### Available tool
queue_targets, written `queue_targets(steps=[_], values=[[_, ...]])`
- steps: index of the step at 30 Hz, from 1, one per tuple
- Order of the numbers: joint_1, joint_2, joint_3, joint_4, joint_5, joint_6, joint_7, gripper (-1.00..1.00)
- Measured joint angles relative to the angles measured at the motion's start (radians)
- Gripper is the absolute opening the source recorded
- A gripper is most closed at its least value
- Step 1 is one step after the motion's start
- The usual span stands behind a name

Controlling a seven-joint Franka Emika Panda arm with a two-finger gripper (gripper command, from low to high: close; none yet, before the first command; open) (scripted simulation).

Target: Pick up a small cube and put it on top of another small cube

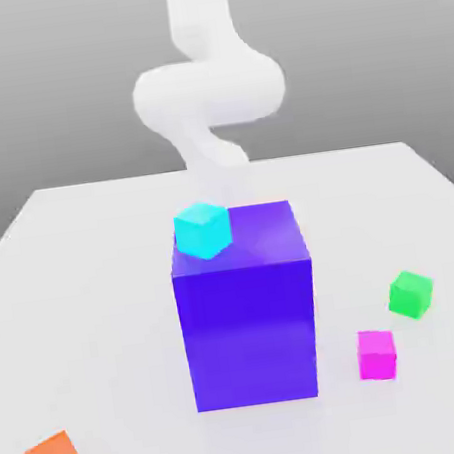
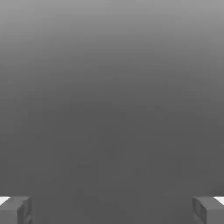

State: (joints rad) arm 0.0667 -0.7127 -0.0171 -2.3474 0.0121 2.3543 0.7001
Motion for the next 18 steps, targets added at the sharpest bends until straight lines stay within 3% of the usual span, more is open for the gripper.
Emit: queue_targets(steps=[9, 18], values=[[0.229, 0.338, -0.032, -0.179, 0.055, 0.207, -0.390, 0.00], [0.393, 0.664, 0.011, -0.353, 0.057, 0.409, -0.731, 0.00]])
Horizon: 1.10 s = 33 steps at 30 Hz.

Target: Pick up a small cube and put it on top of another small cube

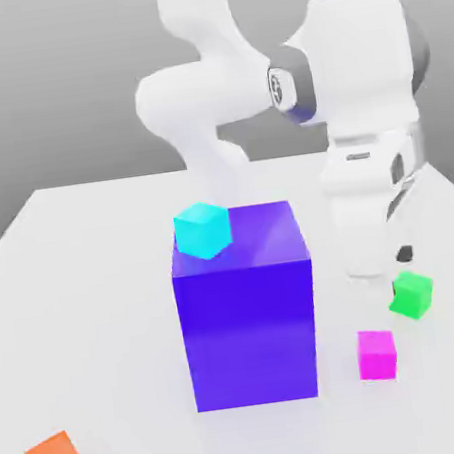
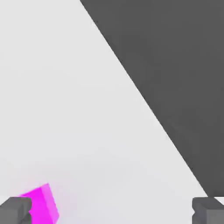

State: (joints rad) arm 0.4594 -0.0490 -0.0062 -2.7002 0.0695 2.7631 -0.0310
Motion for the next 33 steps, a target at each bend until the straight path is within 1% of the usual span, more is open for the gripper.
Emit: queue_targets(steps=[3, 5, 9, 10, 17, 21, 24, 29, 33], values=[[0.030, 0.106, 0.011, -0.052, -0.055, 0.070, -0.065, 0.00], [0.033, 0.178, 0.008, -0.052, -0.075, 0.125, -0.072, 0.00], [0.035, 0.323, 0.006, -0.029, -0.081, 0.241, -0.075, 0.00], [0.034, 0.353, 0.007, -0.024, -0.080, 0.265, -0.075, -1.00], [0.033, 0.357, 0.007, -0.023, -0.083, 0.267, -0.073, -1.00], [0.034, 0.236, 0.006, -0.046, -0.084, 0.169, -0.073, -1.00], [0.039, 0.138, 0.018, -0.067, -0.067, 0.091, -0.065, -1.00], [0.142, 0.043, 0.068, -0.100, -0.007, 0.028, 0.087, -1.00], [0.203, -0.026, 0.109, -0.126, 0.016, -0.013, 0.246, -1.00]])
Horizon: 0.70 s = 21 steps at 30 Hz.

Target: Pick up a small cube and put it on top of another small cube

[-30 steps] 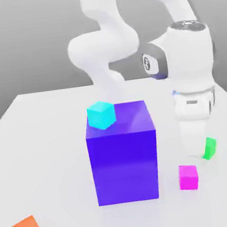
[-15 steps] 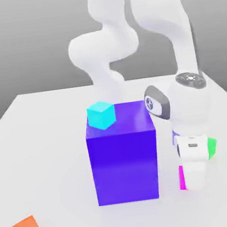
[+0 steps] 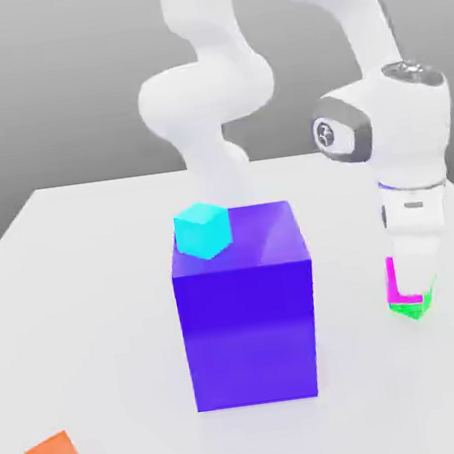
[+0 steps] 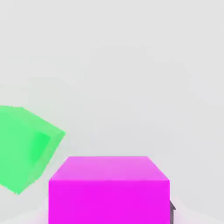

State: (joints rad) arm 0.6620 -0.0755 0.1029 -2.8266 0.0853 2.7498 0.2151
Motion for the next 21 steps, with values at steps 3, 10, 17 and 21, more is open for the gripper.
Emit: queue_targets(steps=[3, 10, 17, 21], values=[[0.027, -0.052, 0.044, -0.020, 0.006, -0.031, 0.128, -1.00], [0.045, -0.002, 0.115, -0.040, -0.041, 0.040, 0.328, -1.00], [0.053, 0.132, 0.082, -0.034, -0.135, 0.165, 0.397, 1.00], [0.056, 0.134, 0.081, -0.034, -0.136, 0.167, 0.397, 1.00]])
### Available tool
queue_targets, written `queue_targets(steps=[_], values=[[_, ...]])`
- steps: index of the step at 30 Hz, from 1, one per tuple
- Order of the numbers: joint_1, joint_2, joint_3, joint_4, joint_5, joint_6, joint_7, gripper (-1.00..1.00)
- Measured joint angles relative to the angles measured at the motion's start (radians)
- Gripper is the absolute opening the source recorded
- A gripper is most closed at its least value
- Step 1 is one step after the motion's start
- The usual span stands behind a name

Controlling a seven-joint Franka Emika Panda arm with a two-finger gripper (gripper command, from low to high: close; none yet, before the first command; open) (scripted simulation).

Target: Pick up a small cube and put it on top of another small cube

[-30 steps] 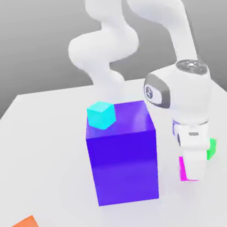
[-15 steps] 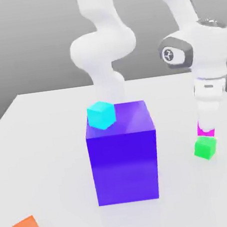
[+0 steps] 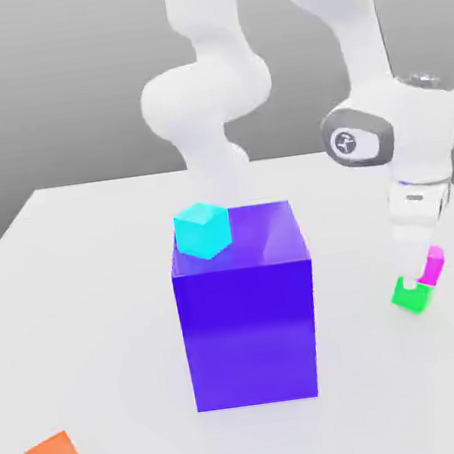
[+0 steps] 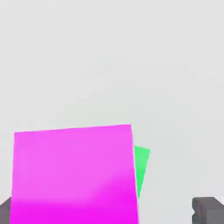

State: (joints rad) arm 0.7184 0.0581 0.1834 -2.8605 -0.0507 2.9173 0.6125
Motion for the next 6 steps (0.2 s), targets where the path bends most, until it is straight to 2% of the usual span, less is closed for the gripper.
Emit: queue_targets(steps=[6], values=[[0.032, -0.194, -0.004, -0.009, 0.107, -0.182, -0.075, 1.00]])
